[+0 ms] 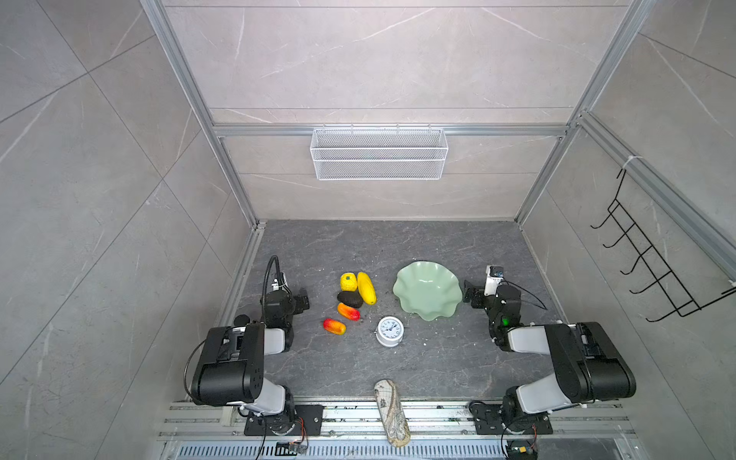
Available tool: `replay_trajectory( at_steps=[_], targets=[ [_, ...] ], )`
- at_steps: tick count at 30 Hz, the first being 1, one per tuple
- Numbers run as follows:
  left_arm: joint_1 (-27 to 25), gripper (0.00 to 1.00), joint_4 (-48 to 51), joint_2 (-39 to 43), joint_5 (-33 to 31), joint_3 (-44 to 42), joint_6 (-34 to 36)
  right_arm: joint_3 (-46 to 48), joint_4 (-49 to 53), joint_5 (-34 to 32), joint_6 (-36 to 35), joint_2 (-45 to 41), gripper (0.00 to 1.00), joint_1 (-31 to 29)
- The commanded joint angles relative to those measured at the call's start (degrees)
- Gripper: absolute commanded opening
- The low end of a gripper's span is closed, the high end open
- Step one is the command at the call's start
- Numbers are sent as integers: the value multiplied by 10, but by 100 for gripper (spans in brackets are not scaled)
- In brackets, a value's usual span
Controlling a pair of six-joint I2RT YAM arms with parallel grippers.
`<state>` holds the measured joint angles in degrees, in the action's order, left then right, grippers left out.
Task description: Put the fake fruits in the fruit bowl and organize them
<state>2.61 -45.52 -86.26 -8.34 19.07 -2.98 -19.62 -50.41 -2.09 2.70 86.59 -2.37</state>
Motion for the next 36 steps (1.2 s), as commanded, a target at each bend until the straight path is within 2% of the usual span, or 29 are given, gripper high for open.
replay_trajectory(
  at_steps=[1, 34, 35, 36],
  targets=[
    [1, 100, -31, 4, 9, 15, 12, -11, 2, 5, -11, 1, 100, 1],
    [1, 100, -29, 4, 11, 16, 11, -12, 3, 4, -8, 2, 100, 0],
    [2, 100, -30, 4, 10, 16, 11, -10, 0, 0, -10, 1, 100, 0],
    [0, 100, -29, 6, 0, 19, 13, -4, -15, -42, 1, -9, 100, -5]
  ],
)
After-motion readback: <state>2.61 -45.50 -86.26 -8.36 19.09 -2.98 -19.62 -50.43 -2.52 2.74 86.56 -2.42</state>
